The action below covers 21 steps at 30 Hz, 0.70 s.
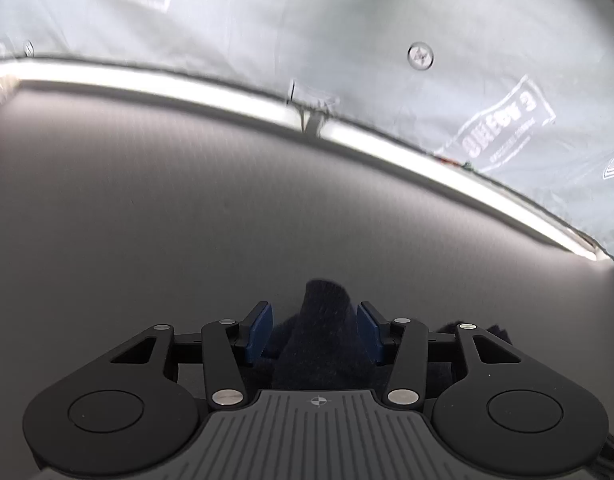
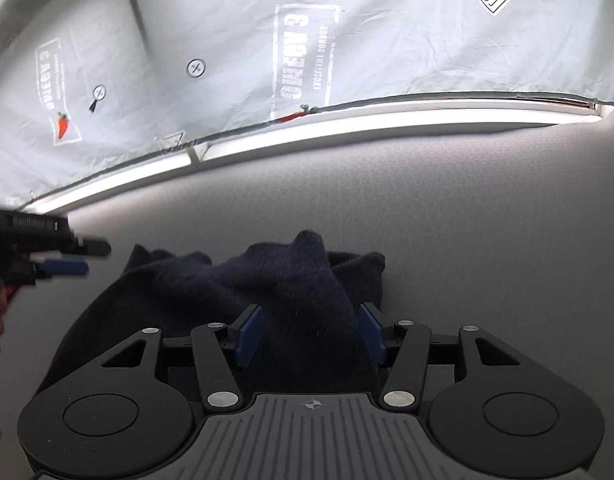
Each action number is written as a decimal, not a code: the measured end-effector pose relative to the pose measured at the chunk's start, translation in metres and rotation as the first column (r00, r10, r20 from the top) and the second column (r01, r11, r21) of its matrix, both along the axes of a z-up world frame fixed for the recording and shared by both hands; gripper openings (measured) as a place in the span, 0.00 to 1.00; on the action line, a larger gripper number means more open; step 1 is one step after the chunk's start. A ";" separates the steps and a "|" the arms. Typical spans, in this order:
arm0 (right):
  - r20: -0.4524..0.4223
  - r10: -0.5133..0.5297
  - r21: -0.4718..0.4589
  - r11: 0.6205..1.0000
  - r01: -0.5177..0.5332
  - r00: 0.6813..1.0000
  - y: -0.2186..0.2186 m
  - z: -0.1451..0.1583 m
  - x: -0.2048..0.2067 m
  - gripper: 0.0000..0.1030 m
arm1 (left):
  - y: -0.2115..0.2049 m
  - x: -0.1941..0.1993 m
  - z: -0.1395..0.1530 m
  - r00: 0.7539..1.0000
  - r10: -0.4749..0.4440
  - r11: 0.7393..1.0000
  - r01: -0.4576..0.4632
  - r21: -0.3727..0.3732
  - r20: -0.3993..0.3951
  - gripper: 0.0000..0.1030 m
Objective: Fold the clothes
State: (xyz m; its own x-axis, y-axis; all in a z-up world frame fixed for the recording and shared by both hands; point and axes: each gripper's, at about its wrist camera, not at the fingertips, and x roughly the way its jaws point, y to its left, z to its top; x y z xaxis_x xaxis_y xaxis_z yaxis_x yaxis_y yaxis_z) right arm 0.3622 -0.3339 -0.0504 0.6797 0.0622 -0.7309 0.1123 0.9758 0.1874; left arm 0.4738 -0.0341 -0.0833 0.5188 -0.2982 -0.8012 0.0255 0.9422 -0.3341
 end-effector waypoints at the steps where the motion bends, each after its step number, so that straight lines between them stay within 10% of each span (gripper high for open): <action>1: -0.001 0.005 0.019 1.000 -0.005 1.000 -0.004 -0.001 0.006 0.66 | -0.002 0.002 -0.004 1.000 -0.024 1.000 0.024 -0.007 -0.015 0.50; 6: -0.089 0.058 0.113 0.992 -0.048 0.994 -0.014 -0.023 0.044 0.66 | -0.028 -0.001 -0.012 0.996 -0.094 0.991 0.094 0.093 -0.001 0.50; 8: -0.105 0.080 0.127 0.990 -0.066 0.991 -0.015 -0.029 0.051 0.30 | -0.032 -0.004 -0.012 0.998 -0.061 0.989 0.059 0.135 0.012 0.20; 10: -0.082 0.080 0.172 0.983 -0.065 0.993 -0.018 -0.030 0.050 0.13 | -0.031 -0.007 -0.010 1.000 -0.016 0.989 0.013 0.145 0.016 0.11; 16: 0.002 0.066 0.119 0.991 -0.066 0.998 -0.018 -0.009 0.046 0.11 | -0.008 -0.001 0.009 0.998 0.041 0.998 -0.043 0.035 0.055 0.09; 21: -0.071 0.046 0.127 0.991 -0.036 0.996 -0.026 -0.033 0.061 0.13 | -0.012 0.011 -0.018 0.999 0.045 0.994 -0.045 0.097 0.003 0.07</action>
State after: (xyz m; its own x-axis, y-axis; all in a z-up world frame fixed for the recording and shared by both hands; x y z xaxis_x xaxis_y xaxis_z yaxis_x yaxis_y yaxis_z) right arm 0.4237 -0.3600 -0.0835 0.6193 0.1836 -0.7634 0.0907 0.9490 0.3018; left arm 0.4845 -0.0463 -0.1009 0.5305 -0.1951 -0.8249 -0.0178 0.9704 -0.2409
